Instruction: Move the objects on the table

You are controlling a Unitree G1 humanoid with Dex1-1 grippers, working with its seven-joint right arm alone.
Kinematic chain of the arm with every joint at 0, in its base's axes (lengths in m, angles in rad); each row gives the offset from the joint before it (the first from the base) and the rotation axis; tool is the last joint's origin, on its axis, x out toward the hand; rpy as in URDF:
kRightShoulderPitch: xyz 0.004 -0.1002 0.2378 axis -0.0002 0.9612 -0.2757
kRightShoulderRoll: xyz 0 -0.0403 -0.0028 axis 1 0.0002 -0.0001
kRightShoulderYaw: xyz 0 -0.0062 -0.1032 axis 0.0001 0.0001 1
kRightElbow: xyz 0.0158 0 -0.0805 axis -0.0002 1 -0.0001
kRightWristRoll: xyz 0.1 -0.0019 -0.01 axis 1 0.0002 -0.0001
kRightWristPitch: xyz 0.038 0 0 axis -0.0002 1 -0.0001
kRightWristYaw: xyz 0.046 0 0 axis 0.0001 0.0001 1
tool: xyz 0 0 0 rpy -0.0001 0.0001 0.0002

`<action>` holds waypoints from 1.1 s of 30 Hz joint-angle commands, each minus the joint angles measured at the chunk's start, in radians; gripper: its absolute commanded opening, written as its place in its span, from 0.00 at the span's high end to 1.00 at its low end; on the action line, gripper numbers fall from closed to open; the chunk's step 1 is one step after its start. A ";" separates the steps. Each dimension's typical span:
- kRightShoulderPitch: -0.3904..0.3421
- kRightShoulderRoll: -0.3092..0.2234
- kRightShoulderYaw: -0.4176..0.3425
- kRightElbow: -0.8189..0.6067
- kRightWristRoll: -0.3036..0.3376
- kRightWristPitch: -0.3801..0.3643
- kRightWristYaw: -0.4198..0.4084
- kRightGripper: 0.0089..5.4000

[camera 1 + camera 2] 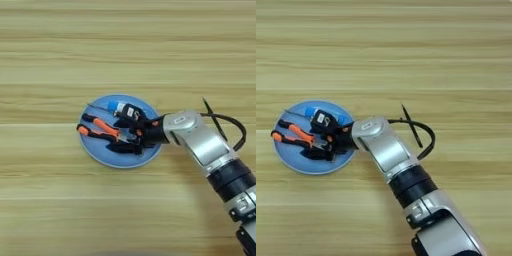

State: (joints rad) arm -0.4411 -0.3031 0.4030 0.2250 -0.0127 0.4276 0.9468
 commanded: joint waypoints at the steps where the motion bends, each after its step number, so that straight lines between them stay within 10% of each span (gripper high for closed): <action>1: -0.068 0.004 -0.018 -0.024 -0.004 -0.027 -0.023 0.45; 33: -0.053 0.005 -0.113 -0.230 0.061 0.044 -0.032 0.57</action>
State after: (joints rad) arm -0.4320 -0.2863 0.3366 0.0663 0.0243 0.4853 0.9442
